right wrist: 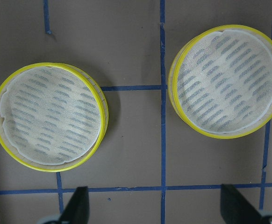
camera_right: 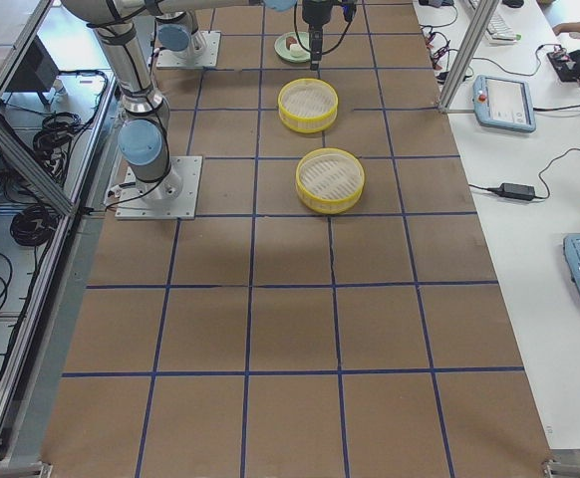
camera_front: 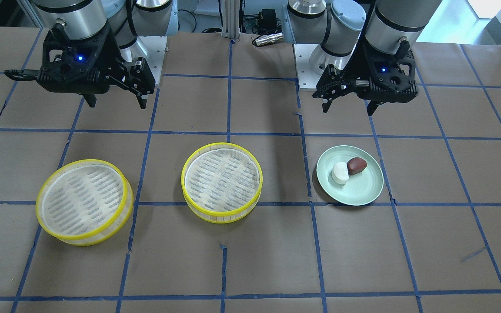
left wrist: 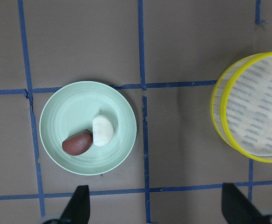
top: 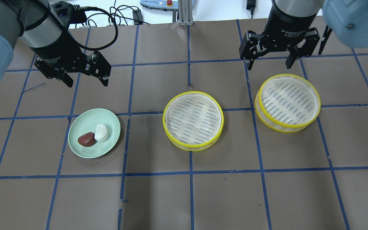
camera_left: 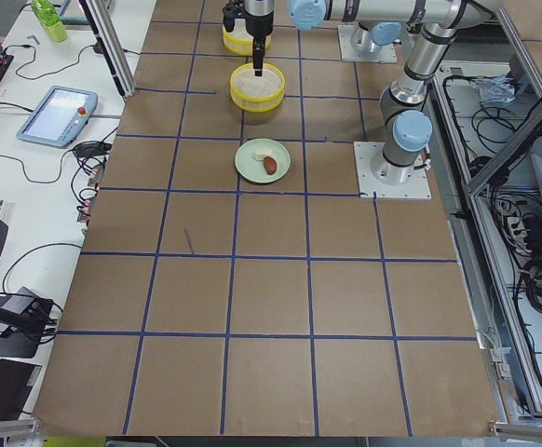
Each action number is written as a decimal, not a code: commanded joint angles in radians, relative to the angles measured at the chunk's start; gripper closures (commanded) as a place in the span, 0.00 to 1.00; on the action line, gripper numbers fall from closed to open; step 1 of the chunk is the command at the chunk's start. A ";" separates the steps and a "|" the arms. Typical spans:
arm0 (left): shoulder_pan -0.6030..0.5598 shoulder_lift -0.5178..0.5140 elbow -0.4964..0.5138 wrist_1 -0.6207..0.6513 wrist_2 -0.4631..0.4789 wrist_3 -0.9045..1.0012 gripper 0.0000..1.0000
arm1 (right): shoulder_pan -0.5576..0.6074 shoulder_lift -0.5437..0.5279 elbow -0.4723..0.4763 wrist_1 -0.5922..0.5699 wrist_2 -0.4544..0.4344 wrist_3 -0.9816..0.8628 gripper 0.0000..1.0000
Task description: Stack buns with steamer
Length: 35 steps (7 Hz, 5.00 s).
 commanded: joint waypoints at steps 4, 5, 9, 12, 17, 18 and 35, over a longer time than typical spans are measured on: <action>0.037 0.001 -0.016 -0.009 0.003 0.025 0.00 | -0.111 0.010 -0.001 0.001 0.001 -0.044 0.00; 0.068 -0.001 -0.045 -0.009 0.003 0.095 0.00 | -0.176 0.018 0.004 -0.014 0.000 -0.128 0.01; 0.172 -0.025 -0.366 0.288 0.002 0.233 0.02 | -0.453 0.256 0.211 -0.369 -0.005 -0.449 0.08; 0.172 -0.146 -0.429 0.424 0.002 0.238 0.07 | -0.468 0.383 0.300 -0.628 -0.008 -0.480 0.19; 0.172 -0.245 -0.462 0.502 0.005 0.241 0.21 | -0.490 0.395 0.298 -0.630 -0.005 -0.488 0.91; 0.172 -0.246 -0.464 0.502 0.008 0.241 0.43 | -0.490 0.394 0.298 -0.625 -0.005 -0.488 0.91; -0.305 -0.259 -0.246 0.665 -0.044 -0.371 0.07 | -0.256 0.180 0.225 -0.295 0.058 -0.306 0.92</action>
